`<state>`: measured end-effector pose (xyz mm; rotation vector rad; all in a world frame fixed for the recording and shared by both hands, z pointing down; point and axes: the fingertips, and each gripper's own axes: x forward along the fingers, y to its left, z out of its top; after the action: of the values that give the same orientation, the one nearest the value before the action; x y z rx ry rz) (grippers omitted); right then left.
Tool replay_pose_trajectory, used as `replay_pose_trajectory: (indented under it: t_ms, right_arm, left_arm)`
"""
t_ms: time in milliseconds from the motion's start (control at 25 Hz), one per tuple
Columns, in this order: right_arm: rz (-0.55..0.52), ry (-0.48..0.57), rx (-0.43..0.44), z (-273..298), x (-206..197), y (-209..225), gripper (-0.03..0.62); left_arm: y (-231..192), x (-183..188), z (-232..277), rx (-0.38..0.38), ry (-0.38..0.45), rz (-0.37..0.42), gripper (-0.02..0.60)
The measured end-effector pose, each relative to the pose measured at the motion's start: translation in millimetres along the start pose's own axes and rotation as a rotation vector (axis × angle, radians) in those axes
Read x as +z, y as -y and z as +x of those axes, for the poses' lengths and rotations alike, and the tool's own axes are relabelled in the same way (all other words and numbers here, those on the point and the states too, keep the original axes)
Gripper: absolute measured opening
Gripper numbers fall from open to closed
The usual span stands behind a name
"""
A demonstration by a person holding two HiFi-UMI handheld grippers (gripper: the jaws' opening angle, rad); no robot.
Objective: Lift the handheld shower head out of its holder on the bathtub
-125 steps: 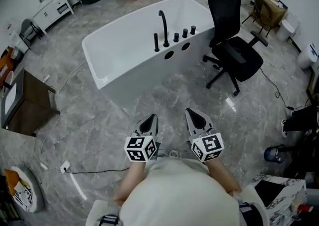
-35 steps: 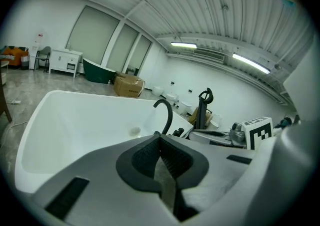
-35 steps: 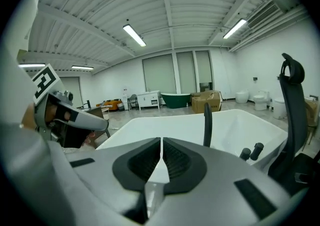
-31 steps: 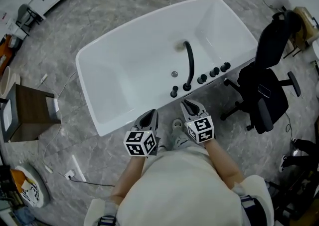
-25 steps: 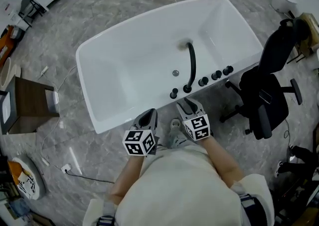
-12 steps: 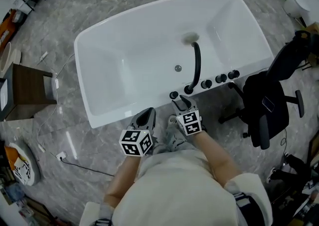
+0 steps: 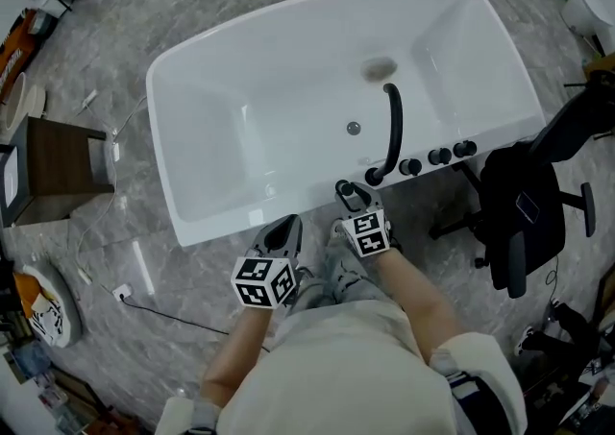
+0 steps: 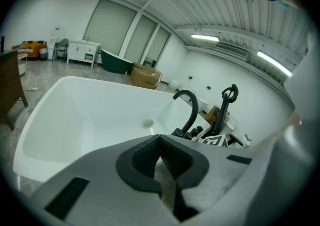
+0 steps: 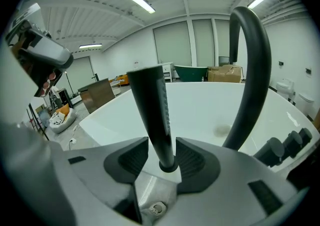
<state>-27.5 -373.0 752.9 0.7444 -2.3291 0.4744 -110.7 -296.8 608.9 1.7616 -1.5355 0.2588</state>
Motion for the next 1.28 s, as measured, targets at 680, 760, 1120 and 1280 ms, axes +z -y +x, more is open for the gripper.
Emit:
replay_pose_trajectory:
  t_ms: [680,760,1120,1280]
  right_arm:
    - [-0.083,0.009,-0.064,-6,1,-2,0.135]
    - [-0.081,0.023,-0.077,-10,5,-4,0.135]
    - [-0.049,0.096,-0.144,-42,22,-19,0.135]
    - [-0.049,0.127,-0.182,-59,31,-28,0.135]
  left_arm:
    - [3,-26,-9,-0.034,-0.041,0.002,0.020]
    - [6,-26,-12,-0.044,-0.035,0.008,0.020]
    - [5,-32,-41,-0.071,-0.003,0.027,0.020]
    - [0,-38,-59,-0.076,0.013,0.023,0.020]
